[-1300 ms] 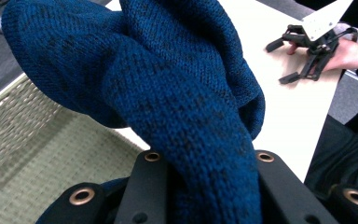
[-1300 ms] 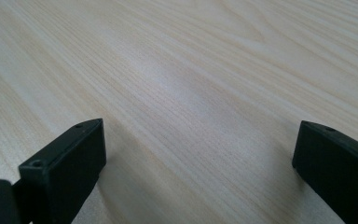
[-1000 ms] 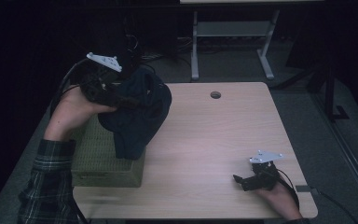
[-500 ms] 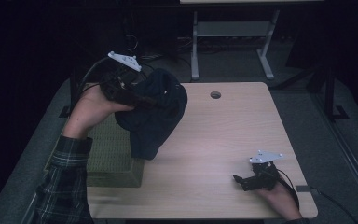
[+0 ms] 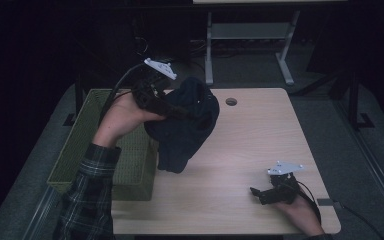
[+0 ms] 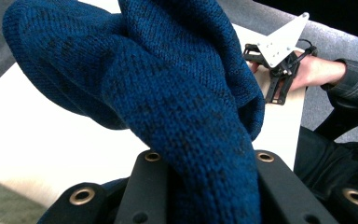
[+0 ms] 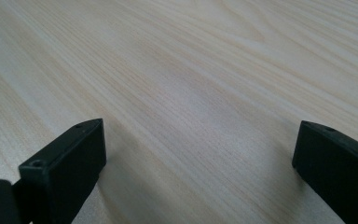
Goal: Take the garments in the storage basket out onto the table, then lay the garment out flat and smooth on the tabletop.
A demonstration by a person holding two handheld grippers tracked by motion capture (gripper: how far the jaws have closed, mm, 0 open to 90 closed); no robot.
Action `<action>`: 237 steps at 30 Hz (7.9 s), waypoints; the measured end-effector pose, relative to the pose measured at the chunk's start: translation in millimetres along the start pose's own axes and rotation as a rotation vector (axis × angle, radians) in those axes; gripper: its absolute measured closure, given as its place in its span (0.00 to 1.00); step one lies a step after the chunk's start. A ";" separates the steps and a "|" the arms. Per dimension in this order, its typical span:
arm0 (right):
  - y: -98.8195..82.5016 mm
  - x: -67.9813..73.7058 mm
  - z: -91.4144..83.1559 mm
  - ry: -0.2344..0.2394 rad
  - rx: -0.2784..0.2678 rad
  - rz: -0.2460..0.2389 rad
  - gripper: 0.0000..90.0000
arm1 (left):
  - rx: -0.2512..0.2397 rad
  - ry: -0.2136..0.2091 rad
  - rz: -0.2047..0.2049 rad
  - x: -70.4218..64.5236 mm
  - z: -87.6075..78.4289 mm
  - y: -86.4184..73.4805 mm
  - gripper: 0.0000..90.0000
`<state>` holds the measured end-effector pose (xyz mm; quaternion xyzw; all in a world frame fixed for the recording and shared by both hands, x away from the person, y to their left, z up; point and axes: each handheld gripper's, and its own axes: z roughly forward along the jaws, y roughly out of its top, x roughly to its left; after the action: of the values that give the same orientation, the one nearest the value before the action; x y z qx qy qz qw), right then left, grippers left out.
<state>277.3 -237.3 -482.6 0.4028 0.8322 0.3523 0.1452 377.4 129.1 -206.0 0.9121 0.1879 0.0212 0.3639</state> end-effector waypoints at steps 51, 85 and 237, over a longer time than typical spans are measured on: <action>0.0 -0.1 0.1 0.000 -0.002 -0.002 0.03 | 0.045 -0.066 -0.026 -23.6 169.7 -6.1 0.85; -0.2 -0.2 0.3 0.000 -0.003 -0.004 0.03 | 0.202 -0.020 -0.107 11.9 280.0 -35.4 0.82; 99.9 -100.8 52.5 0.063 0.115 0.090 0.80 | 0.201 0.075 -0.160 -46.6 195.4 -154.8 1.00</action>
<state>425.5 -247.9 -453.8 0.4361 0.8363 0.3227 0.0798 317.7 87.1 -448.9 0.9247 0.2745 0.0074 0.2638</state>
